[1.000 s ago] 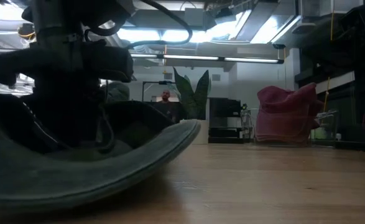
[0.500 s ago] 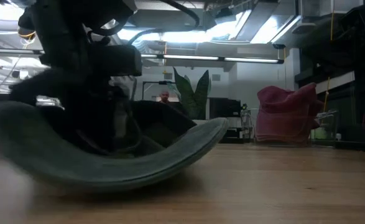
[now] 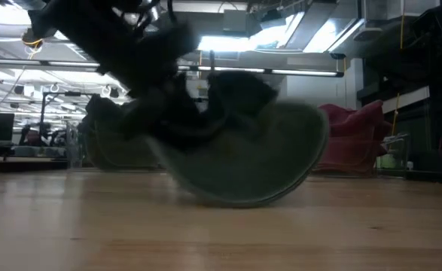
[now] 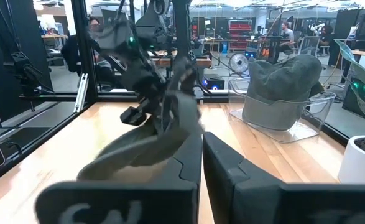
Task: Pick & Place hat
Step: Put the black cap into the left transparent bin
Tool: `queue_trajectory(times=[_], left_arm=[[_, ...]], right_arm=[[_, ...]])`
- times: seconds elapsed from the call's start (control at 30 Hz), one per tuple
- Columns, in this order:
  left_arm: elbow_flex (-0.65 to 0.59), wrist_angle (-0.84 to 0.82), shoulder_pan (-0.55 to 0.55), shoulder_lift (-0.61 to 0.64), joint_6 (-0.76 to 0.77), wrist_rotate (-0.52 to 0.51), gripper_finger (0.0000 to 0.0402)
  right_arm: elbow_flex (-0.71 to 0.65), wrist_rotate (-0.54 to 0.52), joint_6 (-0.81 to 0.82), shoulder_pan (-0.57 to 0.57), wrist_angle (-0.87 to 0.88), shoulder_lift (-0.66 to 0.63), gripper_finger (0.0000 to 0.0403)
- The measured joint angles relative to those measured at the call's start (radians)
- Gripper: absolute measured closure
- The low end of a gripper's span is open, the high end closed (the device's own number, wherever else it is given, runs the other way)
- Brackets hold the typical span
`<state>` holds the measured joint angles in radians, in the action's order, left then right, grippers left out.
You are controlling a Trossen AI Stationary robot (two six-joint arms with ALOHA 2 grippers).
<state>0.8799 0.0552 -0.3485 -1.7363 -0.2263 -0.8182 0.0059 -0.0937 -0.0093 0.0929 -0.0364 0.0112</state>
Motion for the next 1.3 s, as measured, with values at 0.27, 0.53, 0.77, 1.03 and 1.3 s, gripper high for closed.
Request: queue_trajectory(times=[0.27,0.53,0.77,1.03,1.3], left_arm=[[0.002,0.297,0.0,0.002,-0.495,-0.399,0.0376],[0.003,0.194,-0.025,-0.01,-0.5,-0.597,0.0375],[0.003,0.159,-0.044,-0.095,-0.635,-0.711,0.0375],[0.004,0.209,-0.059,-0.145,-0.678,-0.696,0.0373],[0.004,0.289,-0.114,-0.179,-0.648,-0.515,0.0349]], right_arm=[[0.0,0.0,0.0,0.0,0.0,0.0,0.0386],[0.0,0.0,0.0,0.0,0.0,0.0,0.0386],[0.0,0.0,0.0,0.0,0.0,0.0,0.0386],[0.0,0.0,0.0,0.0,0.0,0.0,0.0386],[0.0,0.0,0.0,0.0,0.0,0.0,0.0386]])
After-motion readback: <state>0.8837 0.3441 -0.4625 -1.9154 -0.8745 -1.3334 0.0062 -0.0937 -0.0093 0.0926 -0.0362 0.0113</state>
